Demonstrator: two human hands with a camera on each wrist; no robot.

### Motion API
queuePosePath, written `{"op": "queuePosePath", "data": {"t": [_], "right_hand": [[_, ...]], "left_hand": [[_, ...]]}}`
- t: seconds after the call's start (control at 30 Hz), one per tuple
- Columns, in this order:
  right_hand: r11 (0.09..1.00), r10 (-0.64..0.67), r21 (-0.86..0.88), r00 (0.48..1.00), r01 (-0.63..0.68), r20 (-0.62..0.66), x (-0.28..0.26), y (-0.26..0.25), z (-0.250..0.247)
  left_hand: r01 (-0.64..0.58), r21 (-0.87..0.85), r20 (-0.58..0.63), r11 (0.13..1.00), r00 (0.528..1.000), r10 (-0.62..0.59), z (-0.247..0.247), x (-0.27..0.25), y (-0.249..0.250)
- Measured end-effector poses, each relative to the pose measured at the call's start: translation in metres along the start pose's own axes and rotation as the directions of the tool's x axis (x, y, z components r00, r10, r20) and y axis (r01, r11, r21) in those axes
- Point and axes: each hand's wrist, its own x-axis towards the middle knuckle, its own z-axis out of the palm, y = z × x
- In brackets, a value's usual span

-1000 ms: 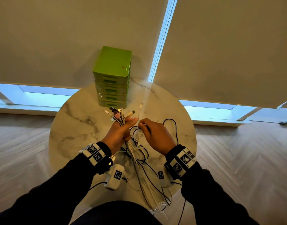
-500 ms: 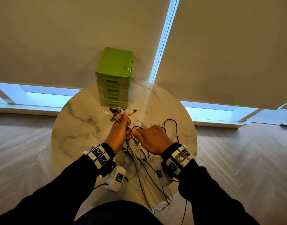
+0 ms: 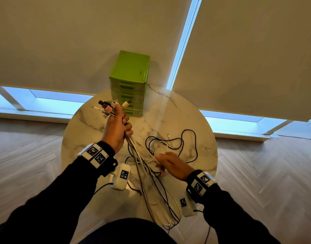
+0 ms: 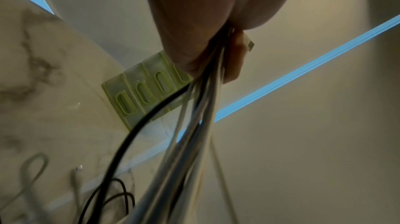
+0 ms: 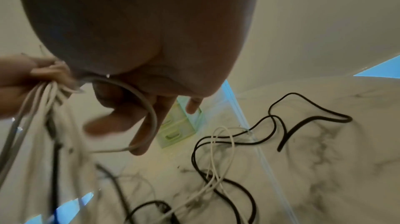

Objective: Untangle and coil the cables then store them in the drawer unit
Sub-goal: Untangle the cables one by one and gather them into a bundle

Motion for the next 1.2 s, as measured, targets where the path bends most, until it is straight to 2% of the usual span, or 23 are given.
{"op": "queuePosePath", "data": {"t": [0.07, 0.17, 0.27, 0.3, 0.37, 0.43, 0.53, 0.6, 0.67, 0.73, 0.8, 0.87, 0.9, 0.97, 1.0, 1.07, 1.13, 1.2], "right_hand": [[0.997, 0.056, -0.052, 0.998, -0.056, 0.007, -0.004, 0.003, -0.011], [0.920, 0.119, -0.383, 0.991, -0.087, 0.061, -0.008, 0.011, -0.027], [0.820, 0.138, -0.550, 0.988, -0.157, -0.076, 0.004, 0.015, -0.037], [0.809, 0.124, -0.556, 0.979, -0.193, -0.159, 0.010, 0.009, -0.041], [0.859, 0.053, -0.460, 0.933, -0.224, -0.355, 0.027, -0.008, -0.044], [0.934, -0.067, -0.335, 0.859, -0.126, -0.508, 0.044, -0.032, -0.041], [0.950, -0.246, -0.305, 0.777, 0.073, -0.579, 0.058, -0.070, -0.029], [0.903, -0.373, -0.396, 0.758, 0.166, -0.534, 0.062, -0.084, -0.017], [0.860, -0.416, -0.468, 0.809, 0.203, -0.414, 0.062, -0.089, -0.002], [0.885, -0.355, -0.412, 0.886, 0.216, -0.298, 0.058, -0.088, 0.011], [0.952, -0.270, -0.202, 0.941, 0.229, -0.203, 0.053, -0.084, 0.014], [0.985, -0.149, 0.073, 0.985, 0.155, -0.081, 0.046, -0.082, 0.012], [0.986, -0.092, 0.140, 0.996, 0.090, 0.008, 0.043, -0.081, 0.010], [0.998, 0.031, 0.048, 0.981, -0.041, 0.193, 0.036, -0.066, 0.010], [0.996, 0.093, -0.024, 0.965, -0.089, 0.246, 0.033, -0.054, 0.011], [0.989, 0.146, -0.035, 0.956, -0.141, 0.253, 0.027, -0.025, 0.013], [0.988, 0.155, -0.011, 0.967, -0.156, 0.204, 0.024, -0.003, 0.008], [0.976, 0.186, -0.143, 0.968, -0.163, 0.166, 0.025, 0.008, -0.002]], "left_hand": [[0.002, -0.012, -0.022, 1.000, 1.000, -0.002, -0.005, 0.001, 0.013], [-0.013, -0.031, -0.026, 0.999, 1.000, 0.012, -0.013, 0.003, 0.029], [-0.016, 0.035, 0.011, 0.999, 1.000, 0.015, -0.011, 0.000, 0.026], [-0.011, 0.071, 0.028, 0.997, 1.000, 0.009, -0.008, -0.002, 0.022], [0.003, 0.161, 0.087, 0.987, 0.996, -0.017, -0.002, -0.010, 0.011], [0.017, 0.286, 0.120, 0.958, 0.991, -0.053, 0.004, -0.019, -0.003], [0.052, 0.393, 0.074, 0.918, 0.993, -0.088, 0.007, -0.025, -0.020], [0.086, 0.348, 0.059, 0.934, 0.992, -0.113, 0.006, -0.024, -0.024], [0.135, 0.217, 0.069, 0.967, 0.986, -0.153, 0.004, -0.021, -0.018], [0.166, 0.094, 0.050, 0.982, 0.984, -0.171, 0.003, -0.018, -0.010], [0.140, -0.016, 0.008, 0.990, 0.990, -0.140, 0.002, -0.015, -0.006], [0.120, -0.046, -0.001, 0.992, 0.993, -0.121, -0.001, -0.013, -0.004], [0.118, -0.045, 0.000, 0.992, 0.993, -0.118, -0.003, -0.012, -0.002], [0.098, -0.083, -0.006, 0.992, 0.995, -0.099, -0.008, -0.010, 0.007], [0.079, -0.101, -0.008, 0.992, 0.997, -0.080, -0.012, -0.008, 0.013], [0.032, -0.085, -0.015, 0.996, 0.999, -0.034, -0.019, -0.004, 0.027], [-0.009, -0.040, -0.039, 0.999, 0.999, 0.007, -0.027, -0.001, 0.035], [-0.044, -0.002, -0.088, 0.999, 0.995, 0.043, -0.034, -0.001, 0.040]]}}
